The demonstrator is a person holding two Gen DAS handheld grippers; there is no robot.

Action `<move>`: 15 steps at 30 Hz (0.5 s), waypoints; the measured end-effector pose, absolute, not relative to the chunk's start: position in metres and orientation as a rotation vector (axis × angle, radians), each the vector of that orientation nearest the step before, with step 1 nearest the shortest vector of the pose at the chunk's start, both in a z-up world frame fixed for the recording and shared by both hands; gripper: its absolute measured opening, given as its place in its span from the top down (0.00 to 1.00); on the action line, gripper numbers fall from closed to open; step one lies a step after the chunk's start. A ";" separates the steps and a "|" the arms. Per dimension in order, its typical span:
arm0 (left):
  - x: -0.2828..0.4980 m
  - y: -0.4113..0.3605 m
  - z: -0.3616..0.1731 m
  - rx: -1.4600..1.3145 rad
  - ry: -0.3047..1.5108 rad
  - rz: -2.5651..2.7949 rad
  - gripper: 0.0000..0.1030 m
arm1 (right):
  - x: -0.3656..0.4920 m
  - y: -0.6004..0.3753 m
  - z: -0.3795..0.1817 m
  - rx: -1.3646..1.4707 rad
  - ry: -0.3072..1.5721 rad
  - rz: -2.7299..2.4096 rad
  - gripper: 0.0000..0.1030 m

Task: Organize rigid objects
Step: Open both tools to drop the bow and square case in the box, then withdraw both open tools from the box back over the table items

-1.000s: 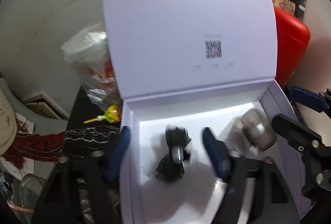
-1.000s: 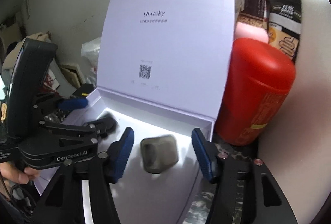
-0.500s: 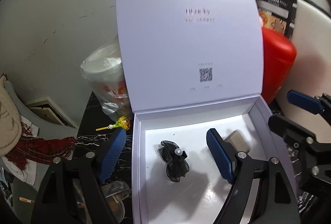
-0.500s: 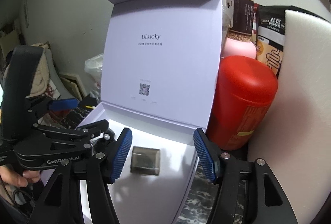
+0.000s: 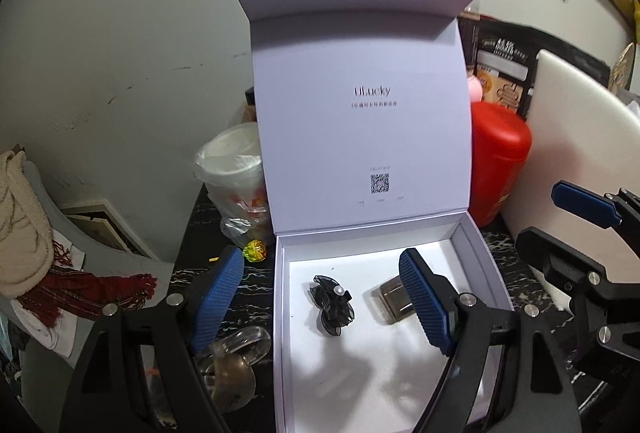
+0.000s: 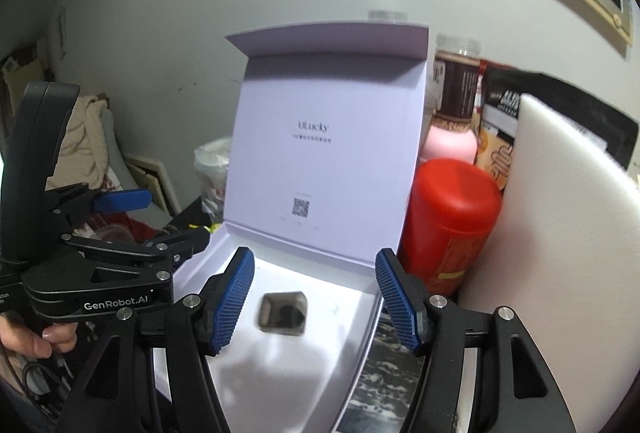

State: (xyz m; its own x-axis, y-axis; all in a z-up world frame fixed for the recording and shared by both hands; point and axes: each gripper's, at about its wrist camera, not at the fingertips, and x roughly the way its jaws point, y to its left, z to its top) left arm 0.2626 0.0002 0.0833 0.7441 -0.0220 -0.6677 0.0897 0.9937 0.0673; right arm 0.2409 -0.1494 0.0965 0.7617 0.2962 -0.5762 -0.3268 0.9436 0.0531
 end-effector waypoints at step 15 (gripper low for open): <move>0.204 0.007 0.122 0.081 0.665 -0.060 0.22 | 0.186 -0.148 0.137 -0.072 0.552 0.335 0.36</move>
